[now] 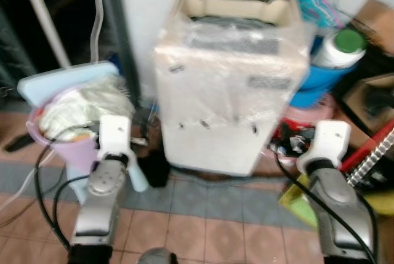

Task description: Clothes washing

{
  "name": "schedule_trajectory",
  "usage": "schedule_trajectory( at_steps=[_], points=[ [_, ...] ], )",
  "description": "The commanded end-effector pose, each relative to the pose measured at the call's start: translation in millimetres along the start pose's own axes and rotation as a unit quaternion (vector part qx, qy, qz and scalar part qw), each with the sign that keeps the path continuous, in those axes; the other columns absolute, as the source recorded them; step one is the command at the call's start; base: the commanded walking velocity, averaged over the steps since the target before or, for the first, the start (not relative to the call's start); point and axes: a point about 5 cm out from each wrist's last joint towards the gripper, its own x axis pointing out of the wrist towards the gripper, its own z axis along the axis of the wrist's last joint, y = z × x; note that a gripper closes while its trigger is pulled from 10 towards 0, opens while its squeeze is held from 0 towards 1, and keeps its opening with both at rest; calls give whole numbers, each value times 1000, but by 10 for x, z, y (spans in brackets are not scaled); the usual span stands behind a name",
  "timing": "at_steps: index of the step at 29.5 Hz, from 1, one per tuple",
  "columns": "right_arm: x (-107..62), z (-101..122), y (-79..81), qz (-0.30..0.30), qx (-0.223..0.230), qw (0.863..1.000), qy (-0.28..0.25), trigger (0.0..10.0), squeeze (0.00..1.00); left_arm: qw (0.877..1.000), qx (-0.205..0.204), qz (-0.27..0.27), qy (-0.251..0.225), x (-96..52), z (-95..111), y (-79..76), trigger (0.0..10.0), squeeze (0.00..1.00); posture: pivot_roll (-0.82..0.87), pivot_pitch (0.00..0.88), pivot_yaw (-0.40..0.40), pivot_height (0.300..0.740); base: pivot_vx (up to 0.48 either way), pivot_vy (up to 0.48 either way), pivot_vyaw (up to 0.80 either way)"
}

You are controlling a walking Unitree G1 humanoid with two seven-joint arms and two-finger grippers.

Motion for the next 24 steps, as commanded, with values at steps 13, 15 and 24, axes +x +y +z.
schedule_trajectory(
  at_steps=[13,15,24],
  points=[
    [2,-8,-88,-32,-12,999,-2,10000,0,999,6,-35,-3,-29,-34,-71,10000,0,-78,0,26,740,0,0,0],
    [12,-6,-79,-30,-10,1000,-3,10000,0,999,7,-35,-2,-25,-42,-67,10000,0,-76,0,27,740,0,0,0],
    [30,-6,-55,-23,-7,1000,-6,10000,0,999,6,-34,1,-29,-63,-71,10000,0,-77,0,25,740,0,0,0]
  ],
)
